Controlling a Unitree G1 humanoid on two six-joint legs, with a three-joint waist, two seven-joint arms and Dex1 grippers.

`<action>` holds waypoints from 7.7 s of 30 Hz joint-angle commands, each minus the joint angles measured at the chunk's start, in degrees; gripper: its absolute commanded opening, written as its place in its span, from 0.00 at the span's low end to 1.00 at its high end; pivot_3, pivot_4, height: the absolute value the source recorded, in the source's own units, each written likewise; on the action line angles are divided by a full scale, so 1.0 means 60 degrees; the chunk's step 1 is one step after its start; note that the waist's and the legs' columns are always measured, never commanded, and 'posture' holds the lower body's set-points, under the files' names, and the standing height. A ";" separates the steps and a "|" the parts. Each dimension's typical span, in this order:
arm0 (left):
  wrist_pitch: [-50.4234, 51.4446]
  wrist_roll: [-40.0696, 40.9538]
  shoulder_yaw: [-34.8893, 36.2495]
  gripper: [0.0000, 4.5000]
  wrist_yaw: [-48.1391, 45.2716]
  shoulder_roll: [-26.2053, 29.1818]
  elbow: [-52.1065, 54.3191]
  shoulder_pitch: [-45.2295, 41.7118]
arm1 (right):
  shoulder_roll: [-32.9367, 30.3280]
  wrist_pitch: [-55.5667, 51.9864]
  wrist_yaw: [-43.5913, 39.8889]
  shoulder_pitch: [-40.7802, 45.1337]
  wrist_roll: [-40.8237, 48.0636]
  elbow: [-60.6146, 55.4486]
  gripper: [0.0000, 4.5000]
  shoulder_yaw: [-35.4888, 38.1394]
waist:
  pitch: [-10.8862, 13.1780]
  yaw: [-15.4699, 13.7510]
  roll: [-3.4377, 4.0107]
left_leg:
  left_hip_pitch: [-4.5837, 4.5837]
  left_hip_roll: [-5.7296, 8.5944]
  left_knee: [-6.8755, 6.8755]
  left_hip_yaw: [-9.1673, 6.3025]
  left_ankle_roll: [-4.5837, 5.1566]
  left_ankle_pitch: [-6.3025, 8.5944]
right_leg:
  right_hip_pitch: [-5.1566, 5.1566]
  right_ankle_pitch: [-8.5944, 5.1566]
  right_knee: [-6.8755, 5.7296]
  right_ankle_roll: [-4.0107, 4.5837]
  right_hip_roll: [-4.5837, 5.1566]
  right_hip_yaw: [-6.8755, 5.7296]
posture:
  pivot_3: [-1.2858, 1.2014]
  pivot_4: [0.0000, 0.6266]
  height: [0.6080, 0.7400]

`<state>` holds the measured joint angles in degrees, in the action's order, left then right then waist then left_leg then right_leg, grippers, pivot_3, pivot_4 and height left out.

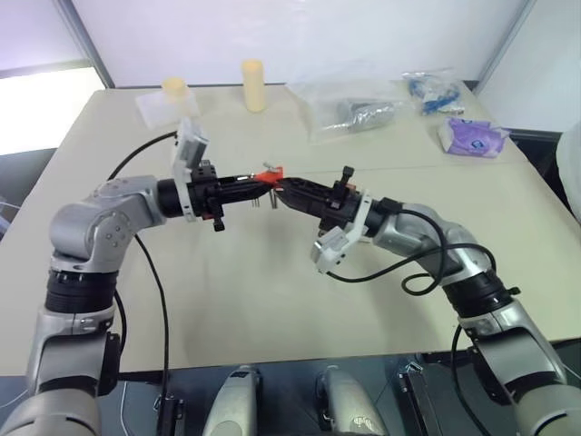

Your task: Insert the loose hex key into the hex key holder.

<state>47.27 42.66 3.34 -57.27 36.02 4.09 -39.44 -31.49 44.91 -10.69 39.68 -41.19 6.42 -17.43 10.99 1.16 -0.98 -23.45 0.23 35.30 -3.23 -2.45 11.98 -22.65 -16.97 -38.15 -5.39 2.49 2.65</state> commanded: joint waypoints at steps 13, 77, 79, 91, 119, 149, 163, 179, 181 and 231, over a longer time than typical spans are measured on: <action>-0.0277 -0.0182 0.0244 0.01 -0.0129 0.0516 0.0783 0.0314 | -0.0447 -0.3284 -0.3841 -0.0361 0.3229 0.0135 0.23 0.0446 | 0.0000 0.0000 0.0000 | 0.0001 -0.0003 0.0003 -0.0002 0.0001 0.0000 | 0.0006 0.0000 0.0000 0.0000 0.0001 -0.0001 | 0.52 0.24 1.00; -0.0872 -0.0160 0.0624 0.00 0.1156 0.1104 0.2978 0.2050 | 0.0522 -0.3402 -0.7223 0.3693 0.4892 0.7663 0.02 0.0368 | -0.0002 0.0233 -0.0003 | 0.0028 -0.0005 0.0010 -0.0015 0.0001 0.0001 | 0.0037 0.0002 -0.0003 -0.0001 0.0004 -0.0013 | 0.52 0.24 1.00; -0.0911 -0.0216 0.0558 0.00 0.1193 0.1027 0.2926 0.2015 | 0.0921 -0.3833 -0.5755 0.3854 0.5565 0.7007 0.02 0.1402 | 0.0000 0.0251 0.0001 | 0.0002 -0.0006 0.0005 -0.0005 -0.0001 0.0000 | -0.0007 0.0002 -0.0019 -0.0002 0.0004 0.0002 | 0.52 0.24 1.00; -0.1671 -0.1098 0.0088 0.00 0.1180 0.0539 0.1756 0.1338 | 0.3111 -1.0343 -0.3862 0.1906 0.9483 -0.1343 0.02 0.2977 | 0.0003 0.0126 0.0006 | -0.0010 0.0000 -0.0013 -0.0013 -0.0007 -0.0004 | -0.0016 0.0002 -0.0011 -0.0001 0.0012 -0.0004 | 0.52 0.24 1.00; -0.1964 -0.1517 0.0094 0.00 0.1111 0.0143 0.1261 0.0521 | 0.3257 -1.2291 -0.4350 0.1169 1.0938 -0.3264 0.02 0.2109 | 0.0003 0.0209 0.0006 | -0.0011 -0.0004 -0.0014 -0.0012 -0.0004 -0.0002 | -0.0020 0.0001 -0.0012 -0.0002 0.0005 -0.0007 | 0.52 0.24 1.00; -0.1649 -0.1316 0.0355 0.00 0.1238 0.0117 0.1475 0.0514 | 0.3117 -1.2025 -0.4316 0.1240 1.0816 -0.2964 0.02 0.2141 | 0.0003 0.0209 0.0006 | -0.0011 -0.0004 -0.0017 -0.0013 -0.0004 -0.0002 | -0.0020 0.0001 -0.0009 -0.0002 0.0005 -0.0007 | 0.52 0.24 1.00; -0.1624 -0.1206 0.0500 0.00 0.1396 0.0121 0.1484 0.0541 | 0.3099 -1.1980 -0.4316 0.1255 1.0821 -0.2916 0.02 0.2152 | 0.0003 0.0209 0.0006 | -0.0010 -0.0004 -0.0017 -0.0013 -0.0004 -0.0002 | -0.0020 0.0001 -0.0008 -0.0002 0.0006 -0.0007 | 0.52 0.24 1.00; -0.1687 -0.1158 0.0652 0.00 0.1624 0.0066 0.1448 0.0598 | 0.3039 -1.1913 -0.4320 0.1315 1.0829 -0.2818 0.02 0.2203 | 0.0003 0.0209 0.0006 | -0.0011 -0.0004 -0.0018 -0.0013 -0.0004 -0.0002 | -0.0020 0.0001 -0.0007 -0.0002 0.0006 -0.0006 | 0.52 0.24 1.00; -0.1691 -0.1153 0.0656 0.00 0.1633 0.0070 0.1455 0.0599 | 0.3036 -1.1913 -0.4323 0.1311 1.0830 -0.2809 0.02 0.2206 | 0.0003 0.0209 0.0006 | -0.0011 -0.0004 -0.0019 -0.0013 -0.0004 -0.0002 | -0.0020 0.0001 -0.0006 -0.0002 0.0006 -0.0007 | 0.52 0.24 1.00; -0.1301 -0.1129 -0.0048 0.00 0.1786 -0.0865 0.1560 0.0976 | 0.0651 -1.2416 -0.4888 -0.0971 1.0295 -0.3831 1.00 0.2243 | 0.0004 0.0182 0.0003 | -0.0016 -0.0003 -0.0021 -0.0014 -0.0003 -0.0002 | -0.0017 0.0001 0.0007 -0.0003 0.0007 -0.0007 | 0.52 0.24 1.00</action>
<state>39.42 35.20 3.08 -46.79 30.99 12.16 -33.55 -26.69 -29.66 -40.35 33.69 20.38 -13.70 -5.94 11.01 2.26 -0.96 -23.54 0.21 35.18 -3.31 -2.47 11.97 -22.75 -16.97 -38.11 -5.41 2.53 2.61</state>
